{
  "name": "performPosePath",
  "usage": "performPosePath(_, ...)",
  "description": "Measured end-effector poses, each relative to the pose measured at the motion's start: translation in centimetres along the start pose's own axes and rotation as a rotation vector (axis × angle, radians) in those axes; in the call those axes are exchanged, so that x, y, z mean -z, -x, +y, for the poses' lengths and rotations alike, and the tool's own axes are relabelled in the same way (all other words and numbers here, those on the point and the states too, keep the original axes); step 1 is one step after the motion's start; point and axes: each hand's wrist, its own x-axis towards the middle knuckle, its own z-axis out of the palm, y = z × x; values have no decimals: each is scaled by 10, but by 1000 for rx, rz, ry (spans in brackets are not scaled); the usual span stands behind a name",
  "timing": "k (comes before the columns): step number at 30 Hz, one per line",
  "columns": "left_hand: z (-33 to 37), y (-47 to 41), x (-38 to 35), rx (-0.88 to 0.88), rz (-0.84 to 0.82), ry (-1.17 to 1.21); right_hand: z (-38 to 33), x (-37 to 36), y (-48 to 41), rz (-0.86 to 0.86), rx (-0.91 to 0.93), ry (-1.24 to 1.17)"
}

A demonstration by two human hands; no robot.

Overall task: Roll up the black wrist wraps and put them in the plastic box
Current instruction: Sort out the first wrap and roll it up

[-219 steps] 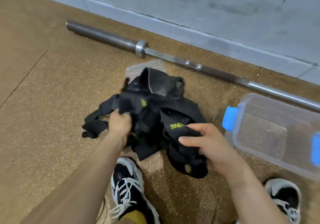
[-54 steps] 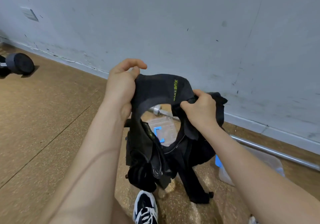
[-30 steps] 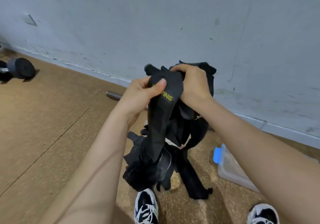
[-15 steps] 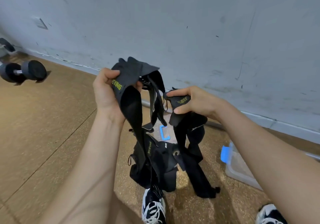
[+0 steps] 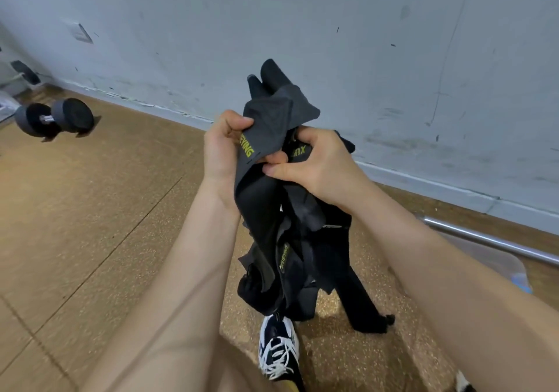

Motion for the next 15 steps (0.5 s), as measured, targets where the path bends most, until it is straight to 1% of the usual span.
performPosePath(4,9,-2,8,33,-38,44,0,10,-3,-70,-7,21)
performPosePath(7,11,-2,17,99,-90,46,-2,17,-5,-67,-5,20)
performPosePath(9,8,-1,18,122,-113,40,-7,16,-7,-57,13,77)
performPosePath(11,5,-2,17,107,-85,14,-11,8,-10,8,58,164)
performPosePath(15,5,-4,13,76,-11,-72,-8,-4,-15,274,79,275)
